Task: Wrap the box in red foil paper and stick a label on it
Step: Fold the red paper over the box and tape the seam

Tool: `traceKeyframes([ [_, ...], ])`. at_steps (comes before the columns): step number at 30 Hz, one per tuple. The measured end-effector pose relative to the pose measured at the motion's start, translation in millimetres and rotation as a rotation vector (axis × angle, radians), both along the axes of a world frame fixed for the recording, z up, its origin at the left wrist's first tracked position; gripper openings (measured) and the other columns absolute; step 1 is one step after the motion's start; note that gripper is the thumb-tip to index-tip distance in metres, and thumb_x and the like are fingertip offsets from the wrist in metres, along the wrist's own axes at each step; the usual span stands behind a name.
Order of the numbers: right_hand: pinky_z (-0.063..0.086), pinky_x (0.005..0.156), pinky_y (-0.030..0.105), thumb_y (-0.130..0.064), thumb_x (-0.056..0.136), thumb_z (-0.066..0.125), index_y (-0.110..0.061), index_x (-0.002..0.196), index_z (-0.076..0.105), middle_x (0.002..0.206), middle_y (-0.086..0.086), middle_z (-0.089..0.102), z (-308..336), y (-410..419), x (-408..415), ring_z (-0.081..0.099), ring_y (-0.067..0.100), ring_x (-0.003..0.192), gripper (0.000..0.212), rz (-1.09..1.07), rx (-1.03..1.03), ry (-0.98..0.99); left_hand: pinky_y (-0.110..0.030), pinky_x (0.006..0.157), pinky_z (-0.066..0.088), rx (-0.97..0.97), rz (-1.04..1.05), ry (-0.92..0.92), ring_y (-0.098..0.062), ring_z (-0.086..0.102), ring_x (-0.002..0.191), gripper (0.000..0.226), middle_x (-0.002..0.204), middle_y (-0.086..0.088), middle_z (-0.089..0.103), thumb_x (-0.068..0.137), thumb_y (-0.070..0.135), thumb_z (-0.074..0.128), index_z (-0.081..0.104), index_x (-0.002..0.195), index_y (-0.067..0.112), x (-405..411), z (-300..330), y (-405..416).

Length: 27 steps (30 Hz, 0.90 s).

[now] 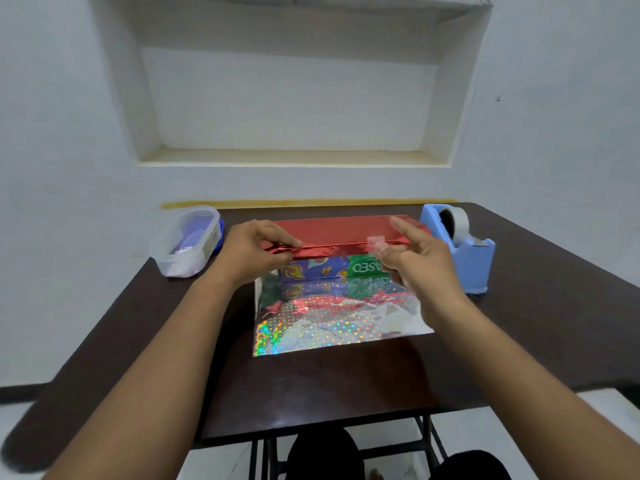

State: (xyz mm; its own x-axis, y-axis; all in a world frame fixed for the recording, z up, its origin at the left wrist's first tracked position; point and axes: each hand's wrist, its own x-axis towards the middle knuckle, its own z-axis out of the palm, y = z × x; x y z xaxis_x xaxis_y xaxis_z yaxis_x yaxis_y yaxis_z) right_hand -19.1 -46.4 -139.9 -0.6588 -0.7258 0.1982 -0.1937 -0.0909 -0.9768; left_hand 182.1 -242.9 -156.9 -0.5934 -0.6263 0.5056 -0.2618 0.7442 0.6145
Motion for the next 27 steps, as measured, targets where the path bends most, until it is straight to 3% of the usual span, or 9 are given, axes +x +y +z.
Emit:
traceKeyframes([
  [4, 0.058, 0.082, 0.041, -0.02, 0.088, 0.08, -0.027, 0.119, 0.065, 0.069, -0.01, 0.073, -16.7, -40.2, 34.0, 0.069, 0.012, 0.069, 0.036, -0.054, 0.034, 0.018, -0.004, 0.073, 0.044, 0.037, 0.02, 0.001, 0.01, 0.061, 0.087, 0.033, 0.092, 0.016, 0.073, 0.075, 0.007, 0.09, 0.083, 0.098, 0.03, 3.8, 2.7, 0.9],
  [7, 0.057, 0.076, 0.039, -0.022, 0.085, 0.081, -0.029, 0.099, 0.055, 0.068, -0.01, 0.074, -30.7, -63.6, 56.0, 0.067, 0.013, 0.061, 0.031, -0.059, 0.061, 0.019, -0.007, 0.078, 0.049, 0.106, 0.01, 0.036, 0.01, 0.066, 0.086, 0.036, 0.091, 0.013, 0.077, 0.075, 0.006, 0.09, 0.083, 0.105, 0.025, 5.2, 2.3, 1.2],
  [11, 0.053, 0.059, 0.029, -0.017, 0.085, 0.079, -0.026, 0.089, 0.049, 0.071, -0.006, 0.071, -41.3, -82.3, 69.8, 0.068, 0.019, 0.063, 0.032, -0.089, 0.1, 0.058, -0.008, 0.08, 0.051, 0.15, -0.004, 0.057, 0.006, 0.071, 0.091, 0.039, 0.095, 0.008, 0.08, 0.076, 0.003, 0.089, 0.082, 0.108, 0.023, 5.9, 1.5, 2.0],
  [13, 0.054, 0.056, 0.03, -0.018, 0.086, 0.077, -0.026, 0.087, 0.046, 0.075, -0.003, 0.072, -42.8, -89.6, 72.3, 0.07, 0.023, 0.067, 0.033, -0.107, 0.132, 0.1, -0.007, 0.078, 0.05, 0.158, -0.003, 0.063, 0.008, 0.071, 0.088, 0.037, 0.094, 0.006, 0.08, 0.076, 0.001, 0.088, 0.082, 0.107, 0.021, 5.7, 1.8, 2.6],
  [15, 0.06, 0.07, 0.043, -0.023, 0.084, 0.078, -0.027, 0.086, 0.045, 0.075, -0.004, 0.074, -45.0, -96.5, 73.0, 0.073, 0.025, 0.072, 0.033, -0.124, 0.155, 0.131, -0.005, 0.076, 0.048, 0.168, -0.005, 0.067, 0.01, 0.07, 0.084, 0.036, 0.092, 0.005, 0.08, 0.075, 0.001, 0.088, 0.082, 0.104, 0.021, 5.3, 1.5, 2.3],
  [17, 0.059, 0.077, 0.046, -0.028, 0.083, 0.079, -0.028, 0.086, 0.045, 0.075, -0.006, 0.073, -46.2, -100.6, 73.6, 0.072, 0.023, 0.074, 0.034, -0.146, 0.177, 0.157, -0.007, 0.076, 0.048, 0.173, -0.01, 0.071, 0.01, 0.069, 0.083, 0.035, 0.091, 0.004, 0.08, 0.074, 0.001, 0.089, 0.082, 0.102, 0.022, 4.8, 1.4, 2.0],
  [24, 0.058, 0.073, 0.039, -0.052, 0.076, 0.077, -0.029, 0.091, 0.048, 0.079, -0.01, 0.073, -44.5, -103.6, 72.5, 0.073, 0.022, 0.077, 0.04, -0.241, 0.318, 0.282, -0.014, 0.077, 0.053, 0.151, 0.006, 0.054, 0.0, 0.07, 0.086, 0.039, 0.089, 0.008, 0.08, 0.071, -0.002, 0.078, 0.084, 0.099, 0.024, 4.6, 0.3, 0.1],
  [27, 0.05, 0.065, 0.033, -0.059, 0.072, 0.079, -0.026, 0.094, 0.054, 0.086, -0.004, 0.068, -38.4, -99.4, 69.5, 0.067, 0.025, 0.08, 0.047, -0.272, 0.387, 0.397, -0.017, 0.078, 0.055, 0.155, 0.004, 0.068, -0.004, 0.071, 0.087, 0.032, 0.084, 0.012, 0.079, 0.071, 0.007, 0.084, 0.084, 0.096, 0.027, 4.6, -0.4, 0.4],
])
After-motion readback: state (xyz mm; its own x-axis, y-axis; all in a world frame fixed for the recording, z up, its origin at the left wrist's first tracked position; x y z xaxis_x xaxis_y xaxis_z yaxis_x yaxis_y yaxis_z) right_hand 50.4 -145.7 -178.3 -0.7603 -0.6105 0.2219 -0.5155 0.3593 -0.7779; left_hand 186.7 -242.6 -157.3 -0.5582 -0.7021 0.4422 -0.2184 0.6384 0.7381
